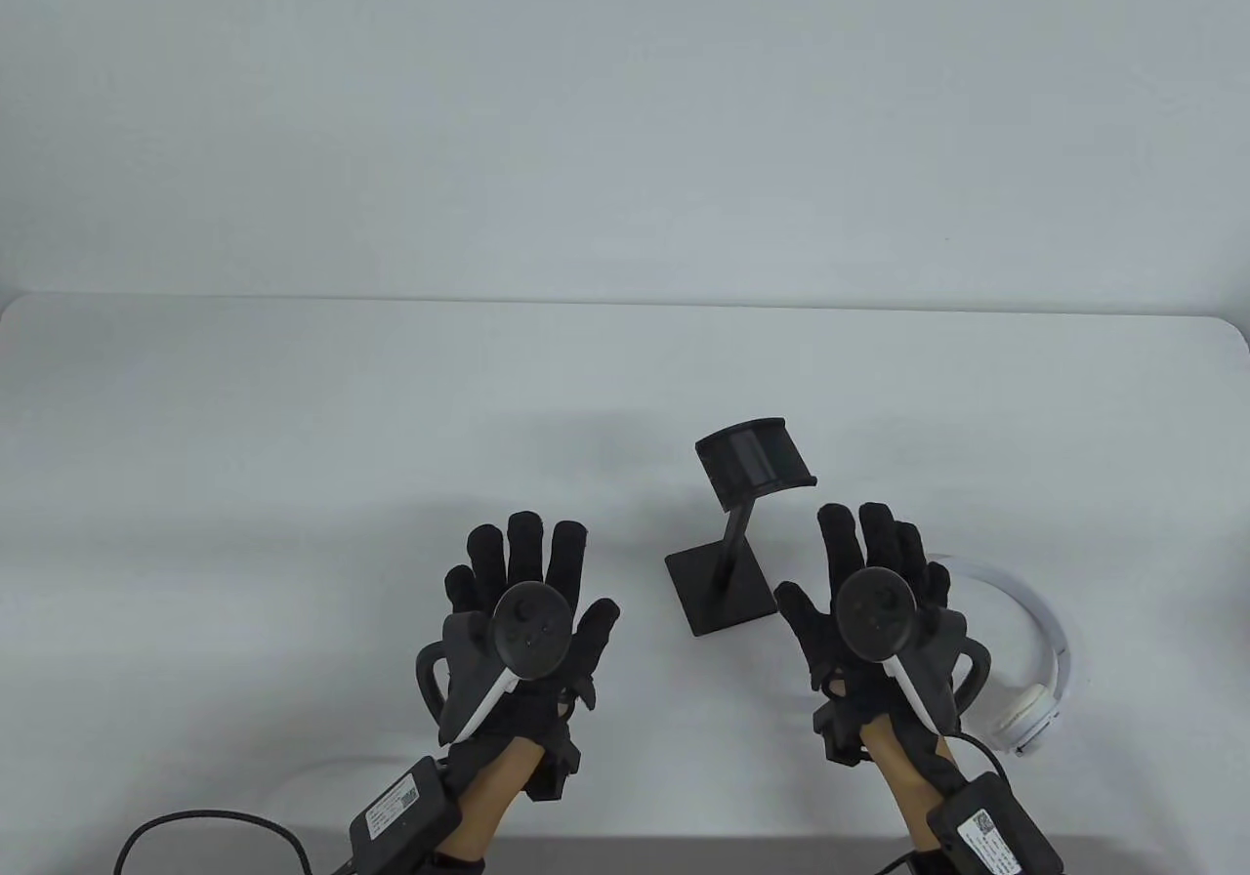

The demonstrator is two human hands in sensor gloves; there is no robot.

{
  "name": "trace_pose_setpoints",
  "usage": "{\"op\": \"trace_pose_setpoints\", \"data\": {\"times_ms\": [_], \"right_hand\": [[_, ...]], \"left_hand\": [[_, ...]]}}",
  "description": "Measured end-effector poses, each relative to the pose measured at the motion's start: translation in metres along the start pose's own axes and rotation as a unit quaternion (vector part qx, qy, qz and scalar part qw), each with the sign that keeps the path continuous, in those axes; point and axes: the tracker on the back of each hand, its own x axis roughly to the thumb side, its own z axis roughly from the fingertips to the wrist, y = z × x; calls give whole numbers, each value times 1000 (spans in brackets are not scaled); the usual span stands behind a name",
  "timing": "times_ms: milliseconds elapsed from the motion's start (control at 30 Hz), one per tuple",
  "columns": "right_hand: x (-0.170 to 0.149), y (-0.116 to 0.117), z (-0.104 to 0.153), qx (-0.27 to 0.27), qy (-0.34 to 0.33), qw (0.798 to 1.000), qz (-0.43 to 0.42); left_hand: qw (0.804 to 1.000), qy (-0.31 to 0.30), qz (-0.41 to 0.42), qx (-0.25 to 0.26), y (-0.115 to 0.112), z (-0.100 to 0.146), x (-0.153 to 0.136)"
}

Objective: Hang over-ear headphones on headphone stand

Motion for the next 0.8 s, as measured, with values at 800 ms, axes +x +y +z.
{"op": "trace_pose_setpoints", "data": {"times_ms": [800], "right_hand": [[-103,-74,-44,64,182,973,123]], "left_hand": [[1000,-19,23,-6,4,0,1]]}}
